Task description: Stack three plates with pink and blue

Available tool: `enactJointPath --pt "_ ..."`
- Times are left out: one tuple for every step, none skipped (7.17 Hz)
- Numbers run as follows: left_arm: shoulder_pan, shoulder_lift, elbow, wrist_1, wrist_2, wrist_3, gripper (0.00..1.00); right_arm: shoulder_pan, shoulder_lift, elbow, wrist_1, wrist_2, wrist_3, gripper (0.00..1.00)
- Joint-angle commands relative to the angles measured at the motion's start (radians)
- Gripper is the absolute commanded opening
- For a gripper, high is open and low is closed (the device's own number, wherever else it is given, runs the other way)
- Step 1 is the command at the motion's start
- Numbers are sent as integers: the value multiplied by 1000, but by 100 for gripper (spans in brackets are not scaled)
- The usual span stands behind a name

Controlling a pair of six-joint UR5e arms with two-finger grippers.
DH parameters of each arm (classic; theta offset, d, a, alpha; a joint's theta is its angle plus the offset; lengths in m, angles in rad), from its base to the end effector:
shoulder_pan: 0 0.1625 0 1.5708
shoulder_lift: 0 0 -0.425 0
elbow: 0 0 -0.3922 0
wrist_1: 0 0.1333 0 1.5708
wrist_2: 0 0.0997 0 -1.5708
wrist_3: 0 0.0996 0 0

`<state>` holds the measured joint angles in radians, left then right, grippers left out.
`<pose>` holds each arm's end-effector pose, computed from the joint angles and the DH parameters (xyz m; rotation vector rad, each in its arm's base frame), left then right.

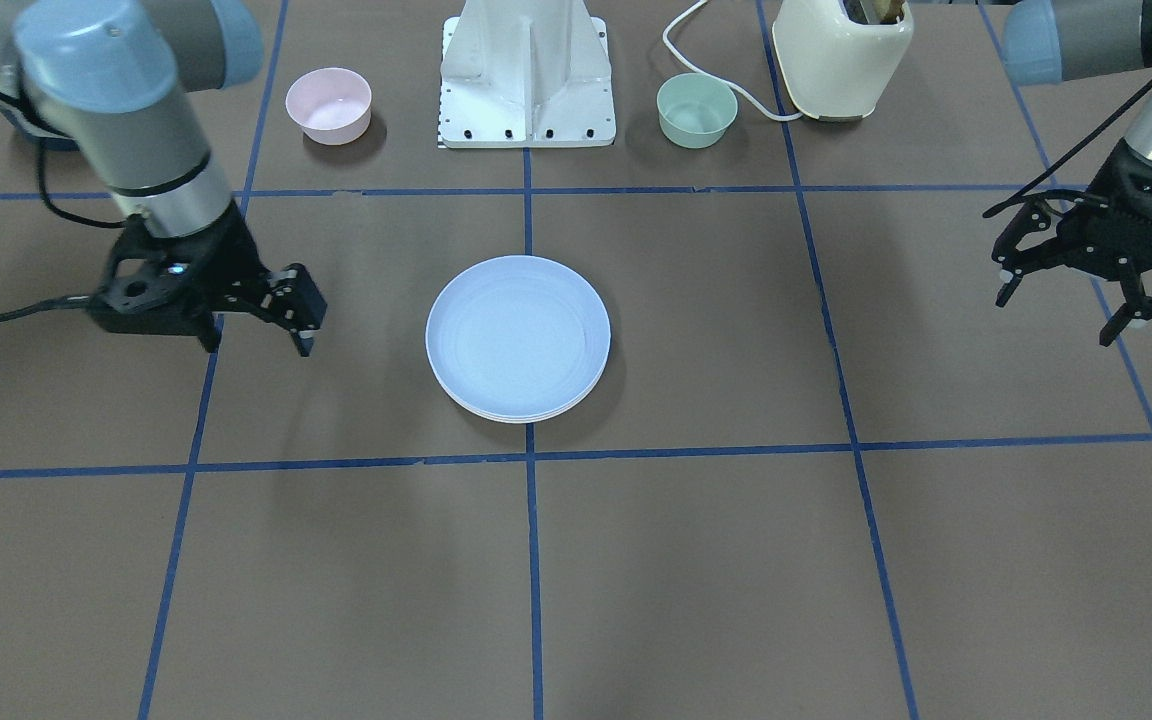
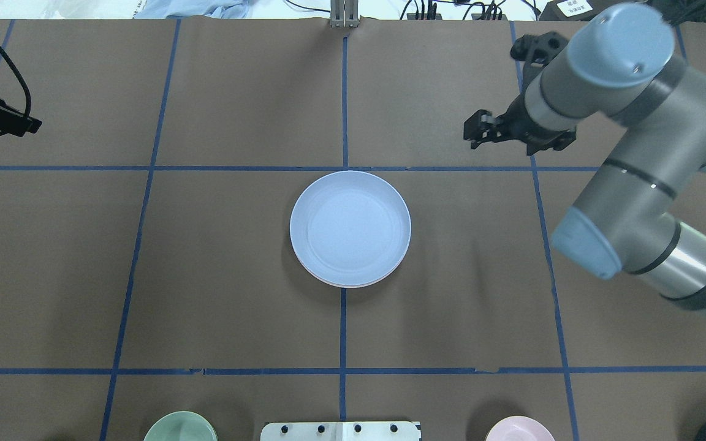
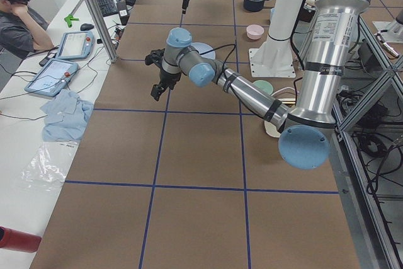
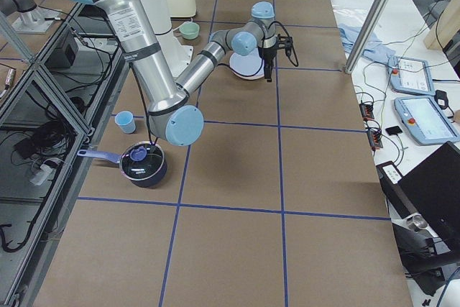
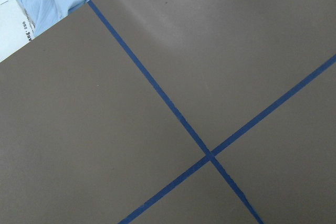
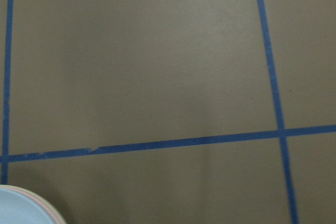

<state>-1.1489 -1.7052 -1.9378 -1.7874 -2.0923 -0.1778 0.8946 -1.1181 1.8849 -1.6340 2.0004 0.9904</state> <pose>0.1418 -0.5203 0.3946 0.5260 0.6879 0.4159 -0.3057 -0.5277 0.2771 0.1610 -0.7893 0.1459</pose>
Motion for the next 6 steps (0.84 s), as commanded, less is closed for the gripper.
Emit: enactJointPath --pt "-117 73 112 -12 -5 36 100 223 -99 -4 -108 133 -445 100" --pt "-179 78 123 5 -3 61 100 306 -186 -6 -104 152 -622 100" --pt "-210 81 158 5 -5 72 100 391 -260 -7 -104 202 -726 100" --pt "-254 107 209 2 -26 163 100 483 -340 -7 -101 242 -842 100" --pt "-328 111 255 6 -105 311 100 562 -409 -10 -101 256 -943 100" --pt "-394 127 267 38 -147 405 100 626 -478 -20 -99 267 -964 100"
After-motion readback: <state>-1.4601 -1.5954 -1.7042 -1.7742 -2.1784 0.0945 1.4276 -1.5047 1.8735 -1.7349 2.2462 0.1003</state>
